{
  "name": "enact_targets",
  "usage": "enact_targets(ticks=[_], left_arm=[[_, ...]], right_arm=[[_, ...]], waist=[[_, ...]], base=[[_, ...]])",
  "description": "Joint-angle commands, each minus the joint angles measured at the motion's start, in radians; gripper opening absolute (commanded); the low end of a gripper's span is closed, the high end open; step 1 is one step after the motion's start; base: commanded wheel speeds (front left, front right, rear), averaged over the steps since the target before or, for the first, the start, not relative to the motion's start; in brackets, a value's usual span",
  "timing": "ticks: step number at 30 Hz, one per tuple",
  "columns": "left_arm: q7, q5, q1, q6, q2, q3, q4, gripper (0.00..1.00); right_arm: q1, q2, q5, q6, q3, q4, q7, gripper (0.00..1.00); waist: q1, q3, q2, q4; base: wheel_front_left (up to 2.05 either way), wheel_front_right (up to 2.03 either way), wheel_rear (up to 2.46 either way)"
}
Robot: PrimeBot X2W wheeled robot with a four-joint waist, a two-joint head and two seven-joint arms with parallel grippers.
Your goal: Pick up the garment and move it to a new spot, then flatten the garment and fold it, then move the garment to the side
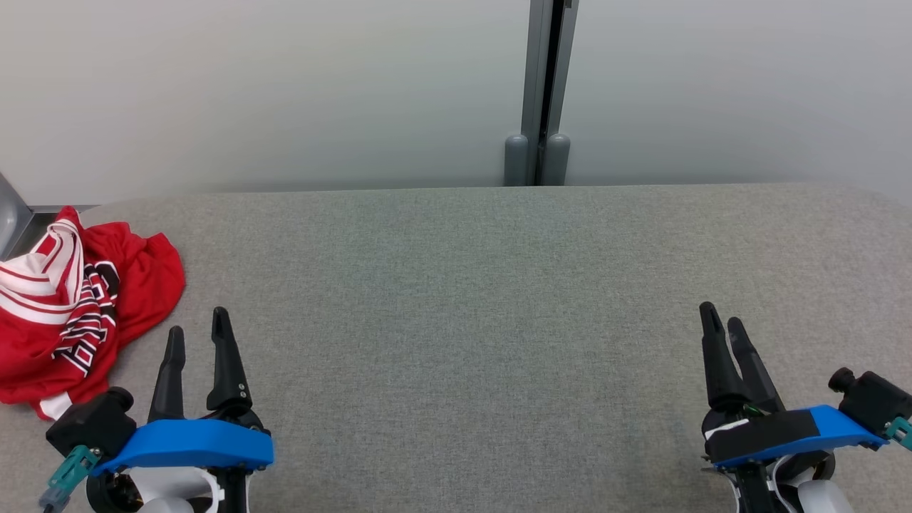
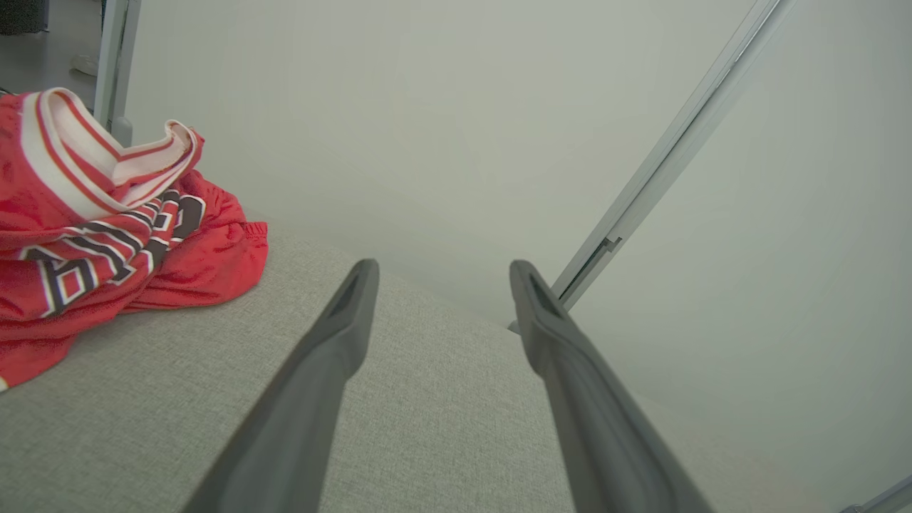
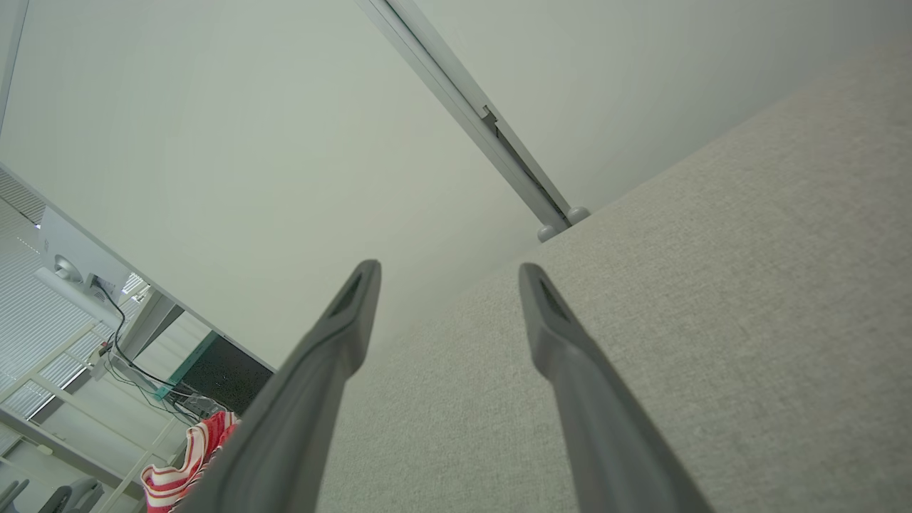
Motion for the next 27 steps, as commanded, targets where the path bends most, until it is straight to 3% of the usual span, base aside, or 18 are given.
enact_targets(ticks=[1,27], left_arm=[[-0.009,0.035,-0.026,0.007,0.008,-0.009,-0.009,1.00],[-0.074,0.299,-0.048,0.029,0.039,-0.078,0.058,1.00]], right_arm=[[-0.026,-0.008,-0.033,0.002,0.004,-0.006,-0.010,1.00],[-0.041,-0.009,-0.327,0.002,0.013,0.025,-0.074,1.00]], waist=[[0.0000,0.000,0.0000,0.000],[0.0000,-0.001,0.0000,0.010]], base=[[0.00,0.00,0.00],[0.00,0.00,0.00]])
